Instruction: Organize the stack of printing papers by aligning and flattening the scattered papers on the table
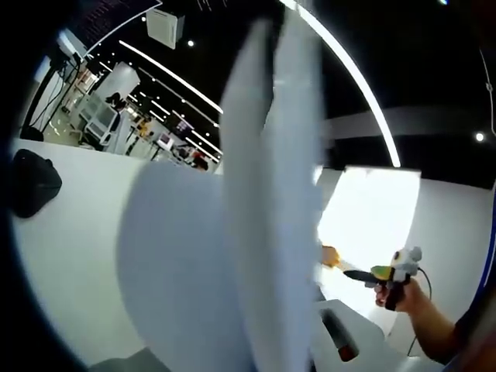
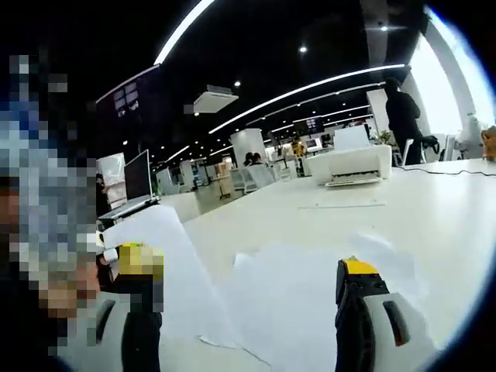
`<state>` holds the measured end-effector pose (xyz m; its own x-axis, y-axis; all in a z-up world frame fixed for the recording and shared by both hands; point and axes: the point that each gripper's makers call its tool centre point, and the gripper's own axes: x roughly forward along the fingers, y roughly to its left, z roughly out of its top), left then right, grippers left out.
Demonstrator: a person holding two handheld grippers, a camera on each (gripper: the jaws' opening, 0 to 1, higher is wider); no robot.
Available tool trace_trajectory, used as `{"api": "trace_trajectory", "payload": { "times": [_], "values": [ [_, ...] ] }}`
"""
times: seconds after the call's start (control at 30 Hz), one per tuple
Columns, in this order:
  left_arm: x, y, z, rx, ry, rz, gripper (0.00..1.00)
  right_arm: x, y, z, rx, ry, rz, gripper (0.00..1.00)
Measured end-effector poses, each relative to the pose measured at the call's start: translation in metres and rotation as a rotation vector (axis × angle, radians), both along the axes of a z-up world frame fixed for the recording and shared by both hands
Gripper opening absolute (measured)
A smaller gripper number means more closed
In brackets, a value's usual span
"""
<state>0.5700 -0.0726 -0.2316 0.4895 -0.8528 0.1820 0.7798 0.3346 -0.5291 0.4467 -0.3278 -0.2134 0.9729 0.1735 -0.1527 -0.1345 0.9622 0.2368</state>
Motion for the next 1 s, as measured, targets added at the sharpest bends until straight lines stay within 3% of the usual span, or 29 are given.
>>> {"api": "trace_trajectory", "payload": {
  "times": [0.43, 0.73, 1.0],
  "values": [
    [0.000, -0.002, 0.001, -0.006, -0.005, 0.003, 0.06, -0.009, -0.011, -0.004, -0.035, 0.021, -0.046, 0.88],
    [0.003, -0.001, 0.001, -0.016, 0.000, 0.001, 0.06, -0.012, -0.015, -0.005, 0.012, 0.010, -0.067, 0.88],
    [0.002, -0.002, 0.000, -0.010, -0.010, -0.003, 0.06, -0.017, -0.021, -0.008, 0.002, 0.020, -0.084, 0.88]
  ]
}}
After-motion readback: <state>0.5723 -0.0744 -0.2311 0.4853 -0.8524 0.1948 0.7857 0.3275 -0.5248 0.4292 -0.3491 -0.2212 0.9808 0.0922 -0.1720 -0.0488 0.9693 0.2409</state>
